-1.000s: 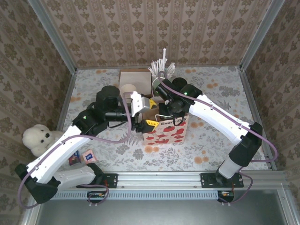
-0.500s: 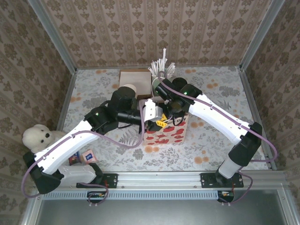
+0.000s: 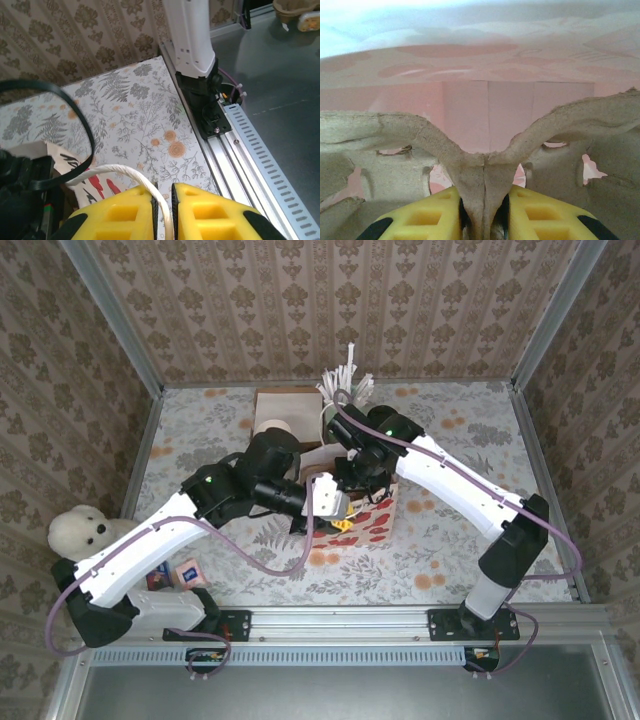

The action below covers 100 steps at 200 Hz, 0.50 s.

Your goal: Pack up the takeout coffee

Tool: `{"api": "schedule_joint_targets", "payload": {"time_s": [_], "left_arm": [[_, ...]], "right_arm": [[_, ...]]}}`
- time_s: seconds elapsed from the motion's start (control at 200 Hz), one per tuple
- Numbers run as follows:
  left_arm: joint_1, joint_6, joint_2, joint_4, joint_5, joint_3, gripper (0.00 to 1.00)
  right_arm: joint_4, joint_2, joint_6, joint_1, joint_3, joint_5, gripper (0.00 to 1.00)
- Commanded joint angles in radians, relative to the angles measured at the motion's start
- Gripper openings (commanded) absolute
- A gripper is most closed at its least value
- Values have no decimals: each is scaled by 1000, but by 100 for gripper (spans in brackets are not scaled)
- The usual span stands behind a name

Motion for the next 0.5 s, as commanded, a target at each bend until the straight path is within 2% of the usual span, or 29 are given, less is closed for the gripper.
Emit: {"api": "schedule_joint_targets", "payload": {"time_s": [0.0, 0.27, 0.495], "left_arm": [[-21, 94, -14, -66, 72, 38, 18], [-23, 117, 10, -77, 52, 36, 19], [-24, 94, -21, 9, 83, 11, 21]], "right_arm": [[-35, 34, -7, -9, 23, -14, 25], [-56, 48, 2, -11, 64, -70, 26], [-15, 73, 22, -9, 21, -31, 26]]}}
